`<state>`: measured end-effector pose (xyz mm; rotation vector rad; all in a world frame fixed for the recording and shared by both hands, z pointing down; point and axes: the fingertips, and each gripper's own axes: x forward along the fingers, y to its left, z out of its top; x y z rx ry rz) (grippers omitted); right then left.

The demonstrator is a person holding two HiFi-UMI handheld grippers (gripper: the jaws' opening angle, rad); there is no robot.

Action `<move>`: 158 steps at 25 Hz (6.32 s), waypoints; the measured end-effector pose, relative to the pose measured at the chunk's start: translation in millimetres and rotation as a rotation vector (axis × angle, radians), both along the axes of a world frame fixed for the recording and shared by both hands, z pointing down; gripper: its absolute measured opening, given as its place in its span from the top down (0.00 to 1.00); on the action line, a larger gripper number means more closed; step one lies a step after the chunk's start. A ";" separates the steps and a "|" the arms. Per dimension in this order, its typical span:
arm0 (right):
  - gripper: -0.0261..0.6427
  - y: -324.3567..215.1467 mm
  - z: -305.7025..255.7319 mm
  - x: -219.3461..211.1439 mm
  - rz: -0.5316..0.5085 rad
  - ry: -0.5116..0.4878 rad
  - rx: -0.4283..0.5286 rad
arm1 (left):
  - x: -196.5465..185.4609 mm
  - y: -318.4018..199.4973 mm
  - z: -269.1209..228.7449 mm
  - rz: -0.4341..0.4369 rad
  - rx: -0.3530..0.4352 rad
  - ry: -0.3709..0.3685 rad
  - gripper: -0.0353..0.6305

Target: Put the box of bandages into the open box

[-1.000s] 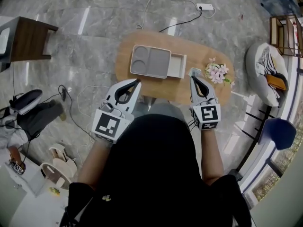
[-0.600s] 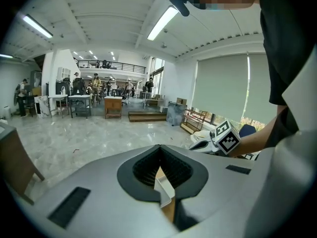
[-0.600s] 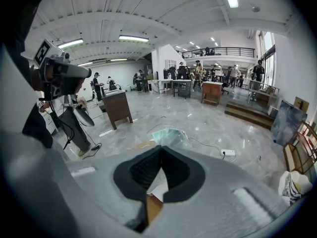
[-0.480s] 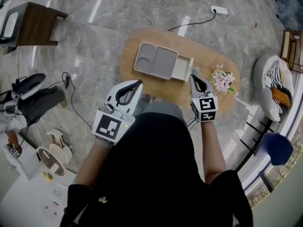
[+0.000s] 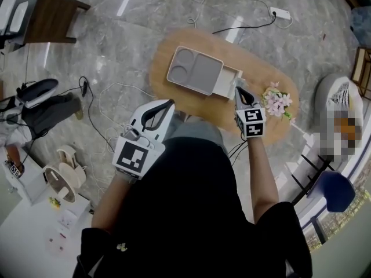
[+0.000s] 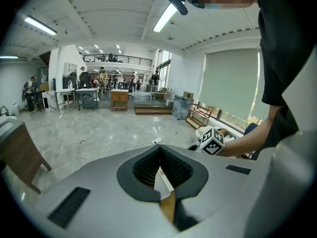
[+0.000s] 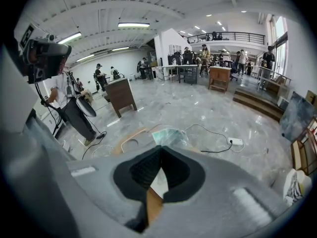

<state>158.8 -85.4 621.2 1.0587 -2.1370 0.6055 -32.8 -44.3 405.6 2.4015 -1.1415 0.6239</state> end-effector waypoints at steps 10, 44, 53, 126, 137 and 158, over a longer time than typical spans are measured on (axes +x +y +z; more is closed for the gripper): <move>0.96 -5.2 74.5 4.8 -0.055 0.028 -0.126 | 4.5 7.3 12.8 -0.049 -0.055 -0.040 0.93; 0.96 -40.0 271.8 1.6 -0.054 0.204 -0.440 | -30.6 35.5 56.9 -0.285 -0.212 -0.083 0.93; 0.92 -36.1 286.5 0.2 -0.051 0.225 -0.478 | -42.1 43.1 60.5 -0.332 -0.226 -0.080 0.93; 0.96 44.9 -204.0 -77.1 -0.007 -0.108 0.249 | -38.1 25.7 -19.5 0.059 0.140 0.128 0.93; 0.96 55.3 -278.2 -70.0 0.026 -0.147 0.455 | -32.3 19.8 -41.7 0.119 0.188 0.156 0.93; 0.96 54.2 -296.3 -64.5 0.047 -0.155 0.530 | -25.6 8.3 -72.1 0.075 0.227 0.266 0.93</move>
